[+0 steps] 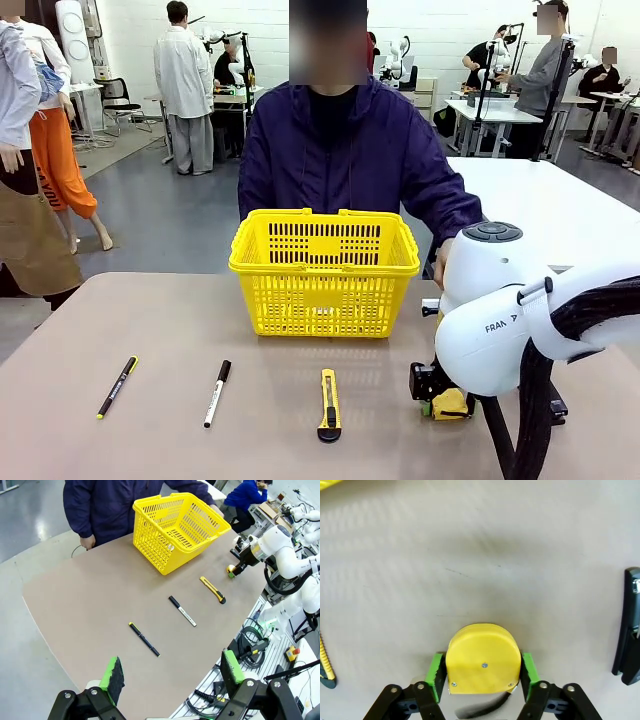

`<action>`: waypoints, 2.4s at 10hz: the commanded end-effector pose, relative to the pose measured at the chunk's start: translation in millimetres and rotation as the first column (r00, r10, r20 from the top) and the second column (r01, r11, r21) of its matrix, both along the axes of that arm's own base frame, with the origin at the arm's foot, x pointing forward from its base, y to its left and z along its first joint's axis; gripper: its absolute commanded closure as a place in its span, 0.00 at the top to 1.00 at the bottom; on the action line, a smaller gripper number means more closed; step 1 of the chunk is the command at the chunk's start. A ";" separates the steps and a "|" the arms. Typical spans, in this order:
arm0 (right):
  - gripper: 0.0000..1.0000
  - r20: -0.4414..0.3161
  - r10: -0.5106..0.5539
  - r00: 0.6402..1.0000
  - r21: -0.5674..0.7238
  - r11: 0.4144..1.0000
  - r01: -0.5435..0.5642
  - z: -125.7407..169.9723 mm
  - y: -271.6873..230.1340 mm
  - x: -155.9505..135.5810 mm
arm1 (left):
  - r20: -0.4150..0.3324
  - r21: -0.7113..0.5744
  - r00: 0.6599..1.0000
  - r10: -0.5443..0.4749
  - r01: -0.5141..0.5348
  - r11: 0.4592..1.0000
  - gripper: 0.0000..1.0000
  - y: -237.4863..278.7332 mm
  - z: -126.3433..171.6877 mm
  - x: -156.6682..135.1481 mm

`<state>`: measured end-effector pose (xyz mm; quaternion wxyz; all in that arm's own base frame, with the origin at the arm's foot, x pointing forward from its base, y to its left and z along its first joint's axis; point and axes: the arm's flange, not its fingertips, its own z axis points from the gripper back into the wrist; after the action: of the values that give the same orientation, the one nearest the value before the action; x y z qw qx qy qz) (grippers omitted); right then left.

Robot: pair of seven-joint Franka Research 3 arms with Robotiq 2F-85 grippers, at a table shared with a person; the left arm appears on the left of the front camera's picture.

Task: Place the items the person wants into the basket.
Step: Pick up the item the person points to and place it in the Market Basket.

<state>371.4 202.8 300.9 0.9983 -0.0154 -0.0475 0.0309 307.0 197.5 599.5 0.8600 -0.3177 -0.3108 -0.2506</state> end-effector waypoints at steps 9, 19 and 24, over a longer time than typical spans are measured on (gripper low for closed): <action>0.00 0.151 0.046 0.987 -0.126 0.992 -0.027 122.3 20.9 -55.4 | 0.022 -0.011 1.000 -0.013 0.013 1.000 1.00 1.1 0.5 -0.5; 0.00 0.351 0.029 0.936 -0.067 0.998 -0.006 260.5 132.6 120.4 | 0.022 -0.011 1.000 -0.013 0.013 1.000 1.00 1.1 0.5 -0.5; 0.00 0.187 0.000 0.982 0.043 0.999 -0.008 203.3 156.1 191.9 | 0.022 -0.011 1.000 -0.013 0.013 1.000 1.00 1.1 0.5 -0.5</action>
<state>556.5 355.7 487.0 0.9867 -0.0113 -0.1571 0.0395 307.2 197.4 599.9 0.8600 -0.3177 -0.3110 -0.2504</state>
